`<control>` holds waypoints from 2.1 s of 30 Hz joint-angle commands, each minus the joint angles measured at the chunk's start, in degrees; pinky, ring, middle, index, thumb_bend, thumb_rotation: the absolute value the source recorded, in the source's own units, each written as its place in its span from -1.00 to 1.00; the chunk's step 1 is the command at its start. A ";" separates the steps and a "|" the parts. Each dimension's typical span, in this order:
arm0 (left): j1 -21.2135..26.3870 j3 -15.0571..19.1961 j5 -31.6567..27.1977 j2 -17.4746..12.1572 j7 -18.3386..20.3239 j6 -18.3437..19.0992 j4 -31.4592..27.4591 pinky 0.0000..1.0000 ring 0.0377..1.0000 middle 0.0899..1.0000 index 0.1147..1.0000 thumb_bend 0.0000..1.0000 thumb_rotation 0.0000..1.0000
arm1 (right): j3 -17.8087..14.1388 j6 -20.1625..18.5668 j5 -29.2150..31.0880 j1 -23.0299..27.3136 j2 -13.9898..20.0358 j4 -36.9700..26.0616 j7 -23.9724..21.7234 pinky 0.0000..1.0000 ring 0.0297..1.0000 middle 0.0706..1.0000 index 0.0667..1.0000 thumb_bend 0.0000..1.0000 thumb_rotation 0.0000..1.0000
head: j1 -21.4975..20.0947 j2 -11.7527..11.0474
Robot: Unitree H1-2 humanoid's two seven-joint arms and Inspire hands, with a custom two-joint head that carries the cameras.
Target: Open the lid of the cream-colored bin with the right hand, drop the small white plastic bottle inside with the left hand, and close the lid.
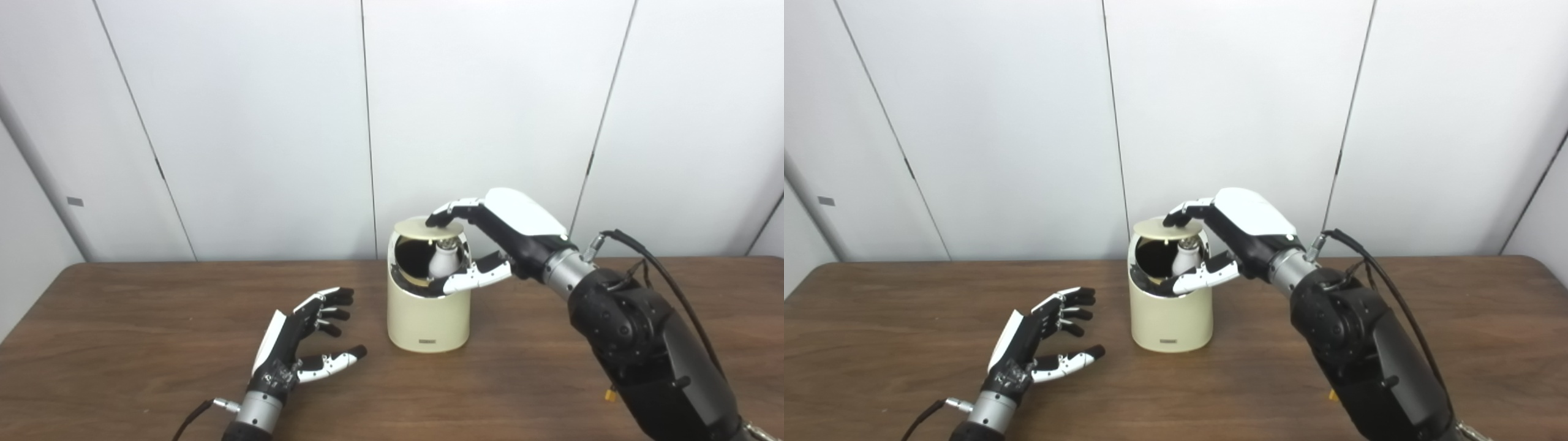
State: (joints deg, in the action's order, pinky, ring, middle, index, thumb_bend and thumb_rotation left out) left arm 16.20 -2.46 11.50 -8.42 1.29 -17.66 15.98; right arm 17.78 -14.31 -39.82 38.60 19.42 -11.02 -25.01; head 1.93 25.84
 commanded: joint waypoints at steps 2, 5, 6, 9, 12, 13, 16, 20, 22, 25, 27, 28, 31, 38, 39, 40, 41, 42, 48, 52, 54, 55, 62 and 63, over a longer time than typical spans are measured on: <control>0.44 -0.13 0.45 0.10 -0.76 0.21 -1.87 0.20 0.39 0.50 0.52 0.31 -0.95 | 0.03 2.45 0.16 2.12 1.07 -1.63 -0.20 0.56 0.76 0.47 0.44 0.42 0.01 | 0.19 0.15; 0.40 -0.19 0.28 0.27 -0.77 0.63 -2.09 0.20 0.39 0.50 0.52 0.31 -0.95 | 0.73 2.05 -0.51 2.32 1.07 -2.24 -1.58 0.62 0.78 0.48 0.46 0.41 -0.02 | 0.40 0.36; 0.43 -0.21 0.30 0.32 -0.83 0.64 -2.08 0.19 0.39 0.50 0.52 0.31 -0.95 | 0.92 2.04 -0.73 2.36 1.04 -2.34 -1.81 0.62 0.78 0.47 0.46 0.42 -0.04 | 0.50 0.45; 0.59 -0.23 0.10 0.36 -0.85 0.24 -1.68 0.19 0.40 0.51 0.52 0.30 -0.95 | 1.42 2.58 -1.12 2.52 0.98 -2.30 -2.10 0.62 0.76 0.46 0.45 0.44 -0.04 | 0.58 0.53; 0.70 -0.29 0.29 0.26 -0.91 0.10 -1.44 0.19 0.41 0.52 0.53 0.30 -0.92 | 1.72 3.14 -0.93 2.47 0.84 -2.10 -2.11 0.63 0.75 0.45 0.45 0.46 -0.01 | 0.58 0.53; 0.73 -0.31 0.38 0.23 -0.93 0.12 -1.44 0.18 0.41 0.52 0.53 0.30 -0.92 | 1.75 3.27 -0.74 2.43 0.79 -2.06 -2.10 0.65 0.76 0.45 0.45 0.47 -0.01 | 0.64 0.72; 0.80 -0.23 -0.06 0.23 -0.82 -0.17 -1.22 0.18 0.41 0.52 0.54 0.30 -0.92 | 1.96 3.52 -0.46 2.23 0.68 -2.28 -2.42 0.70 0.76 0.45 0.45 0.48 -0.02 | 0.64 0.72; 0.80 -0.15 -0.11 0.15 -0.79 0.07 -1.32 0.17 0.41 0.53 0.54 0.30 -0.92 | 2.37 3.68 -0.61 2.05 0.65 -2.67 -3.32 0.73 0.76 0.46 0.45 0.48 -0.01 | 0.62 0.92; 0.77 -0.13 -0.19 0.13 -0.73 0.19 -1.43 0.17 0.39 0.52 0.53 0.30 -0.95 | 2.46 3.54 -0.65 1.91 0.67 -2.69 -3.74 0.74 0.76 0.46 0.45 0.48 -0.05 | 0.62 0.92; 0.70 -0.09 -0.15 0.16 -0.72 0.77 -1.87 0.17 0.39 0.52 0.53 0.30 -0.96 | 2.67 3.60 -0.82 1.81 0.85 -2.77 -4.46 0.76 0.76 0.47 0.45 0.46 -0.03 | 0.63 1.33; 0.62 -0.01 -0.37 0.24 -0.62 1.25 -2.24 0.17 0.39 0.53 0.53 0.31 -0.96 | 3.03 3.76 -1.29 1.75 1.15 -2.96 -5.07 0.76 0.76 0.47 0.45 0.45 0.00 | 0.66 1.57; 0.59 -0.01 -0.43 0.26 -0.61 1.30 -2.35 0.17 0.39 0.53 0.53 0.31 -0.96 | 3.20 3.87 -1.53 1.73 1.30 -3.00 -5.37 0.76 0.75 0.48 0.46 0.44 0.02 | 0.66 1.57; 0.59 -0.05 -0.43 0.25 -0.64 1.16 -2.34 0.17 0.38 0.52 0.52 0.31 -0.95 | 3.41 4.25 -1.87 1.53 1.46 -2.80 -5.74 0.73 0.74 0.48 0.46 0.45 0.07 | 0.66 1.57; 0.26 -0.02 -0.54 0.39 -0.60 1.83 -3.02 0.19 0.38 0.50 0.51 0.32 -0.96 | 3.72 4.00 -2.87 0.99 1.91 -3.17 -7.30 0.75 0.75 0.47 0.44 0.46 0.07 | 0.66 2.26; 0.19 0.03 -0.82 0.42 -0.48 1.91 -3.11 0.19 0.38 0.50 0.51 0.33 -0.95 | 3.76 3.99 -3.00 0.91 1.99 -3.24 -7.47 0.75 0.75 0.47 0.44 0.46 0.07 | 0.77 2.43; 0.14 0.05 -1.05 0.42 -0.38 1.88 -3.12 0.19 0.38 0.50 0.51 0.33 -0.96 | 3.80 4.01 -3.11 0.83 2.03 -3.28 -7.56 0.75 0.75 0.47 0.44 0.46 0.07 | 0.77 2.43; 0.05 0.03 -1.11 0.42 -0.33 2.09 -3.37 0.19 0.38 0.50 0.52 0.33 -0.96 | 3.83 4.02 -3.15 0.75 2.07 -3.35 -7.66 0.75 0.75 0.47 0.44 0.46 0.07 | 0.72 2.67; -0.02 -0.02 -1.09 0.40 -0.33 2.24 -3.54 0.19 0.39 0.50 0.51 0.33 -0.96 | 3.85 4.03 -3.16 0.68 2.10 -3.39 -7.75 0.75 0.74 0.46 0.43 0.46 0.06 | 0.72 2.67; -0.34 -0.09 -0.95 0.28 -0.44 2.84 -4.04 0.23 0.41 0.50 0.51 0.34 -0.92 | 4.00 3.81 -4.19 0.39 2.32 -3.62 -8.48 0.77 0.75 0.46 0.43 0.47 0.07 | 0.69 2.83; -0.59 -0.22 -0.34 0.21 -0.58 3.26 -4.63 0.22 0.40 0.49 0.51 0.33 -0.90 | 3.93 3.83 -4.88 0.19 2.53 -3.89 -8.89 0.78 0.75 0.47 0.44 0.46 0.06 | 0.76 3.27; -0.70 -0.26 -0.23 0.19 -0.59 3.35 -4.80 0.21 0.40 0.49 0.51 0.33 -0.91 | 4.12 4.05 -5.76 0.14 2.74 -4.00 -8.93 0.78 0.75 0.47 0.44 0.47 0.06 | 0.73 3.35; -0.76 -0.25 -0.30 0.20 -0.54 3.43 -4.88 0.20 0.39 0.49 0.51 0.32 -0.92 | 4.18 4.14 -6.06 0.13 2.80 -4.04 -9.00 0.80 0.75 0.47 0.44 0.48 0.05 | 0.65 3.43; -0.86 -0.22 -1.17 0.32 -0.29 3.29 -4.92 0.19 0.39 0.49 0.50 0.33 -0.95 | 4.35 4.03 -6.42 0.11 2.77 -3.69 -9.76 0.82 0.77 0.48 0.46 0.48 0.05 | 0.55 3.63; -0.86 -0.24 -1.10 0.33 -0.32 3.30 -4.96 0.18 0.39 0.49 0.50 0.33 -0.95 | 4.34 3.92 -6.43 0.10 2.75 -3.60 -9.91 0.83 0.77 0.48 0.46 0.47 0.05 | 0.60 3.80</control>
State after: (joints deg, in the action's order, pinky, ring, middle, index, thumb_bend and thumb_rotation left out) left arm 13.99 -2.79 10.75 -8.05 1.24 -13.41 12.51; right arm 22.35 -10.76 -45.48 37.57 21.02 -13.93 -34.03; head 2.46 29.62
